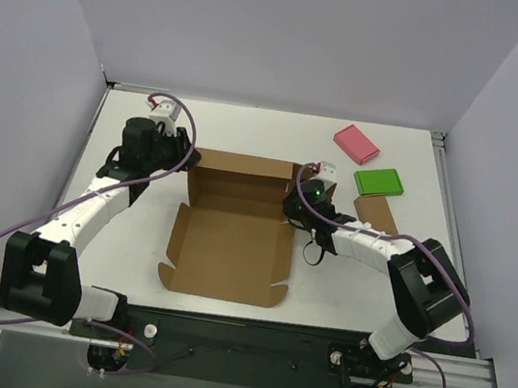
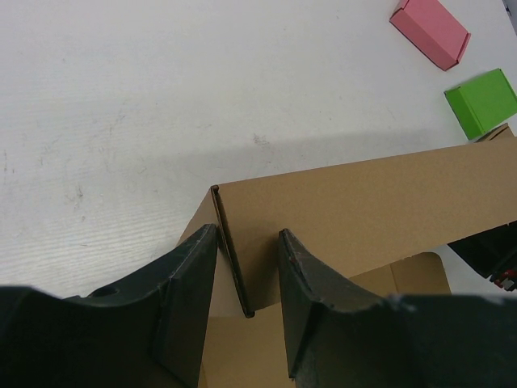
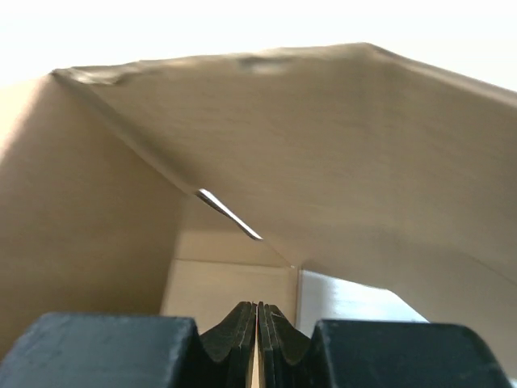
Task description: Fold the paper box
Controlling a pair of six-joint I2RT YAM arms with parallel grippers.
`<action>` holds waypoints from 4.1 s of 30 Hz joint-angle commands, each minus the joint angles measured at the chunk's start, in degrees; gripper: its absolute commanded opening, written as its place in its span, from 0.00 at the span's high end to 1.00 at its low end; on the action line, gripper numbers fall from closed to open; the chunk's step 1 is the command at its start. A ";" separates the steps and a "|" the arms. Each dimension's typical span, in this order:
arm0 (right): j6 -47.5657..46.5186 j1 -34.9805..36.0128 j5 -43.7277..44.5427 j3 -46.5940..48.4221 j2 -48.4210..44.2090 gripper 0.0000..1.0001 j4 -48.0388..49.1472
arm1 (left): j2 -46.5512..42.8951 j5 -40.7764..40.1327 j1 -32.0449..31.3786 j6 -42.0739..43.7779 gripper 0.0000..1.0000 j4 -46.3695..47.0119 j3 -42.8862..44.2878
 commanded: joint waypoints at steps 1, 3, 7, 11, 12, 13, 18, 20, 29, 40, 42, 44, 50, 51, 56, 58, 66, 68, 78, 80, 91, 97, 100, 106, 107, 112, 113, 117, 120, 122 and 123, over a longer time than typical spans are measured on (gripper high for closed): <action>-0.01 -0.15 -3.21 0.03 3.01 0.92 5.96 | 0.75 -0.44 -0.37 1.81 0.55 -5.01 0.05; 0.96 -0.06 -4.36 -0.75 3.99 0.92 7.02 | 0.74 -0.44 -0.37 1.81 0.55 -5.01 -0.04; 2.98 -0.06 -5.06 -2.95 4.09 0.92 9.39 | 0.75 -0.53 -0.28 1.81 0.55 -5.01 0.14; 2.38 -0.06 -4.89 -4.18 0.93 0.91 8.43 | 0.83 -0.44 -0.37 1.90 0.55 -5.01 0.14; 2.20 -0.06 -4.37 -4.71 -0.30 0.91 8.34 | 0.83 -0.44 -0.28 1.90 0.55 -5.01 0.23; 2.11 -0.06 -4.01 -5.15 -2.75 0.91 7.65 | 1.01 -0.53 -0.37 1.90 0.55 -5.01 0.23; 0.88 -0.59 0.11 -6.12 -7.87 0.91 2.99 | 0.92 -0.53 -0.37 1.90 0.55 -5.09 0.14; 0.70 -1.20 1.52 -5.94 -7.70 0.92 1.49 | 1.01 -0.44 -0.37 1.90 0.55 -5.09 0.14; 1.14 -2.44 2.32 -3.40 -1.90 0.92 -0.18 | 0.83 -0.61 -0.37 1.98 0.55 -5.09 0.05; 0.26 -1.65 -4.09 -3.04 -1.02 0.92 6.93 | 1.01 -0.53 -0.37 1.98 0.55 -5.09 0.23; 0.09 -1.47 -4.88 -2.26 -0.49 0.92 6.85 | 1.01 -0.53 -0.37 1.98 0.55 -5.09 0.23; 0.44 -1.38 -6.20 -1.99 0.91 0.92 7.20 | 1.10 -0.44 -0.28 1.98 0.55 -5.18 0.31; 0.53 -0.15 -7.43 -1.03 3.11 0.92 8.69 | 1.27 -0.44 -0.37 1.98 0.55 -5.18 0.31; 0.61 -0.06 -7.52 -0.67 3.55 0.92 8.52 | 1.36 -0.35 -0.37 1.98 0.55 -5.18 0.31; 1.40 0.02 -7.96 0.03 6.27 0.92 8.60 | 1.45 -0.35 -0.28 1.98 0.55 -5.18 0.40; 1.84 0.11 -7.96 0.12 7.24 0.92 8.69 | 1.45 -0.18 -0.37 1.98 0.55 -5.18 0.40; 4.22 0.46 -4.01 -0.06 10.66 0.95 4.22 | 1.45 -0.09 -0.37 1.90 0.55 -5.27 0.58; 4.39 0.64 -3.66 0.12 11.28 0.95 3.68 | 1.45 -0.09 -0.37 1.90 0.55 -5.18 0.49; 2.99 0.90 -4.35 -0.49 7.09 0.91 1.58 | 1.45 -0.35 -0.37 1.98 0.55 -5.18 0.31; 1.68 1.34 -4.71 -1.55 4.01 0.81 0.52 | 1.45 -0.53 -0.37 1.98 0.55 -5.27 0.40; -6.24 0.03 -5.76 -5.51 -27.19 0.35 -16.26 | 1.45 -0.26 -0.37 1.90 0.55 -5.18 0.40; -8.53 -11.03 -11.30 1.69 -30.38 0.31 -22.07 | 1.19 -0.53 -0.55 1.98 0.55 -5.18 0.23; -6.51 -16.83 -8.59 4.07 -28.18 0.33 -23.38 | 1.01 -0.88 -0.81 2.16 0.55 -5.36 0.14; -6.68 -23.25 -5.14 4.87 -20.81 0.34 -20.49 | 0.66 -1.67 -0.90 2.69 0.55 -5.71 0.23; -7.20 -23.79 -6.37 4.69 -18.10 0.33 -18.40 | 0.66 -1.67 -0.98 2.69 0.55 -5.71 0.31; -10.02 -25.02 -21.80 2.50 -13.59 0.32 -11.71 | 0.83 -1.76 -1.25 2.86 0.55 -5.80 0.31; -9.93 -25.11 -23.16 0.23 -14.02 0.32 -8.13 | 0.83 -1.93 -1.16 2.95 0.55 -5.88 0.31; -10.28 -25.29 -29.39 -3.30 -14.64 0.32 -3.36 | 0.75 -1.93 -1.25 2.95 0.55 -5.88 0.40; -12.04 -25.38 -39.58 -3.66 -12.98 0.32 0.07 | 0.75 -1.76 -1.25 2.95 0.55 -5.88 0.40; -11.43 -25.20 -45.37 -4.45 -11.57 0.32 4.70 | 0.83 -1.58 -1.34 2.95 0.55 -5.88 0.49; -11.08 -25.20 -46.71 -4.89 -11.04 0.32 6.39 | 0.83 -1.58 -1.34 2.86 0.55 -5.88 0.49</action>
